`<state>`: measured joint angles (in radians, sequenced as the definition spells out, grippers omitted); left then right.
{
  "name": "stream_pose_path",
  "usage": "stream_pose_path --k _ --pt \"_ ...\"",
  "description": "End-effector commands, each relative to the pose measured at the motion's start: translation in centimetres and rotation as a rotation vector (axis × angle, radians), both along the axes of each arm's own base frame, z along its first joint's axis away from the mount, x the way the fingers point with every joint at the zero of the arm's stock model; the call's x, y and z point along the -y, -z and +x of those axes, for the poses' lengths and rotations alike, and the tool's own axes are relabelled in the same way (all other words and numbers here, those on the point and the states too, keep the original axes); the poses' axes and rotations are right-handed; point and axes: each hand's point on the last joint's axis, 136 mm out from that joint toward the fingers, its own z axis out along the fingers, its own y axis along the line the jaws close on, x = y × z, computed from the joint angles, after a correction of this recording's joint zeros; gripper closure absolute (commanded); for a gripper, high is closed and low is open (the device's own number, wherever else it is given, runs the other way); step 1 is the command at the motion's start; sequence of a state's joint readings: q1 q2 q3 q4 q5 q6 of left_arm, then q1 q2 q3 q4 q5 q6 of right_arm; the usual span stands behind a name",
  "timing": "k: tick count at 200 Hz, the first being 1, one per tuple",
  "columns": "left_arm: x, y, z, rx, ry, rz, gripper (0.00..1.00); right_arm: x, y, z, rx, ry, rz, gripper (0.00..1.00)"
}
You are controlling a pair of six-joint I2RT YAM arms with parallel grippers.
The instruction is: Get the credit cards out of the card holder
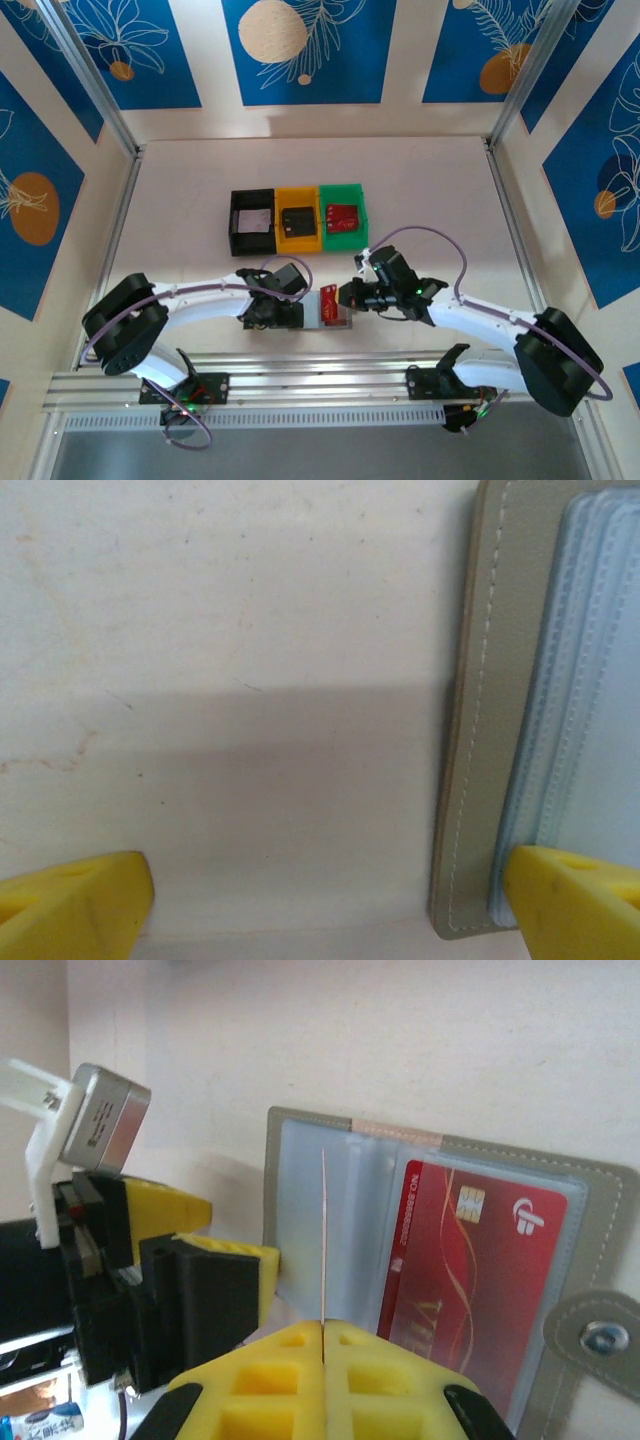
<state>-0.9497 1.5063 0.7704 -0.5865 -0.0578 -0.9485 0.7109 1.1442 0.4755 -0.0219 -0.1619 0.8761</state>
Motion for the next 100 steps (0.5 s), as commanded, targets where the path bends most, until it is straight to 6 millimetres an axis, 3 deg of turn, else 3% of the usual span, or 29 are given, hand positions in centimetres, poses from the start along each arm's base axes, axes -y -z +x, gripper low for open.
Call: stream_pose_path --k 1,48,76,100 --pt "1.0 0.2 -0.6 -0.04 0.048 -0.093 0.07 0.6 -0.9 -1.4 0.01 -0.067 0.031 1.0" --pt "1.0 -9.1 1.7 0.197 0.231 -0.295 0.04 0.8 -4.9 -2.4 0.056 -0.179 0.212 1.0" --pt "2.3 -14.3 0.8 0.308 0.404 -0.432 0.03 0.0 -6.9 -3.6 0.061 -0.293 0.316 1.0" --pt "4.0 -16.5 -0.6 0.309 0.518 -0.551 0.03 -0.7 -8.5 -4.9 0.062 -0.393 0.407 1.0"
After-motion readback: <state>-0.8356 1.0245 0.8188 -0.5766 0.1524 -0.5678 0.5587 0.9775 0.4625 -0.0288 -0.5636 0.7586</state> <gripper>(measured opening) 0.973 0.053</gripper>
